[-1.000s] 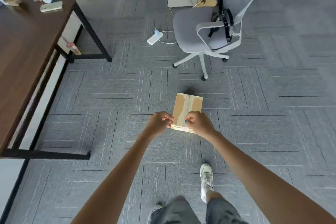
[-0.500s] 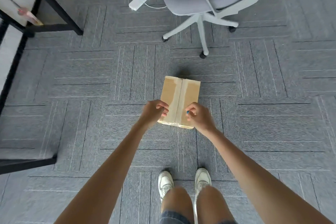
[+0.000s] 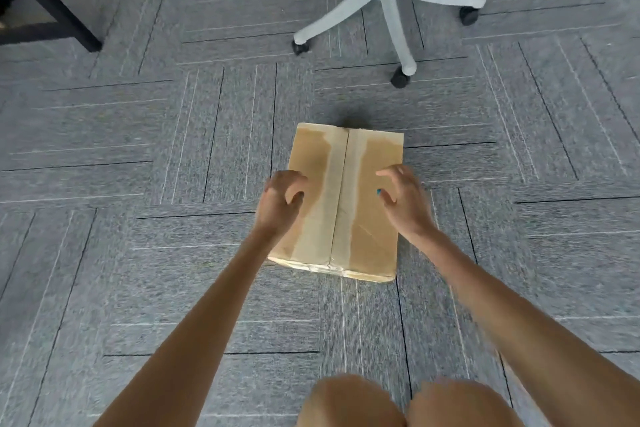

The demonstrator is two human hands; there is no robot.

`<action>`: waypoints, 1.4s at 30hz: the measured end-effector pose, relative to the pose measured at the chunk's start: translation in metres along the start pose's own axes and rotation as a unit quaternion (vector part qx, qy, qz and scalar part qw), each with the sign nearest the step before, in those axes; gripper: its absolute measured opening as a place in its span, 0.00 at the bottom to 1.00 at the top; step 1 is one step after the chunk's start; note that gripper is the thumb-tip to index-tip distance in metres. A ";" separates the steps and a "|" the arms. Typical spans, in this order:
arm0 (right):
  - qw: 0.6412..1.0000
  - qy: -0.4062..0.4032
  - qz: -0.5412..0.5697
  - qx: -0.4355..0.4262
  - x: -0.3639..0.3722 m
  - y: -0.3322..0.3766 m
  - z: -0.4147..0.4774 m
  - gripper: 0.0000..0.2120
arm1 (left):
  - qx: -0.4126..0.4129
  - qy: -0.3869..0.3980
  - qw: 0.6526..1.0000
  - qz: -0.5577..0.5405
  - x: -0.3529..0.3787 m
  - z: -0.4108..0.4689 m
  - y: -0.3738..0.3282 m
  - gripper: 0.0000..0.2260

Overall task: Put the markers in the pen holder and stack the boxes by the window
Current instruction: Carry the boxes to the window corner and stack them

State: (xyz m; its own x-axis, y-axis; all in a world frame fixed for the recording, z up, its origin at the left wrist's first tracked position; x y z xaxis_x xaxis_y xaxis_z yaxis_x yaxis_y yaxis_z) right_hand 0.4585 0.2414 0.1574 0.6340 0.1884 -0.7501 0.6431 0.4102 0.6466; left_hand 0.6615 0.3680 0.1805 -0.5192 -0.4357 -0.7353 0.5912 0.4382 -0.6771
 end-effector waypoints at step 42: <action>0.950 0.047 0.271 0.148 -0.005 0.009 -0.022 0.31 | -0.151 -0.026 0.929 -0.338 -0.019 -0.019 0.000 0.38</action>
State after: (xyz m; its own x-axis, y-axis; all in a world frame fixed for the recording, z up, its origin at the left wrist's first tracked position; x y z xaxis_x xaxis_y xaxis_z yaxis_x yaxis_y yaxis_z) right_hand 0.4517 0.2638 0.1644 0.8743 0.3843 -0.2965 0.3346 -0.0348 0.9417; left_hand 0.6602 0.3911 0.1938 -0.6738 -0.7252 -0.1419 -0.0628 0.2476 -0.9668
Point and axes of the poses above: each hand's wrist, its own z-axis towards the middle knuckle, its own x-axis out of the palm, y = z × x, the point moved 1 cm from there along z, towards the middle knuckle, and after that the axes turned 11 degrees about -y, right-handed, at the moved point
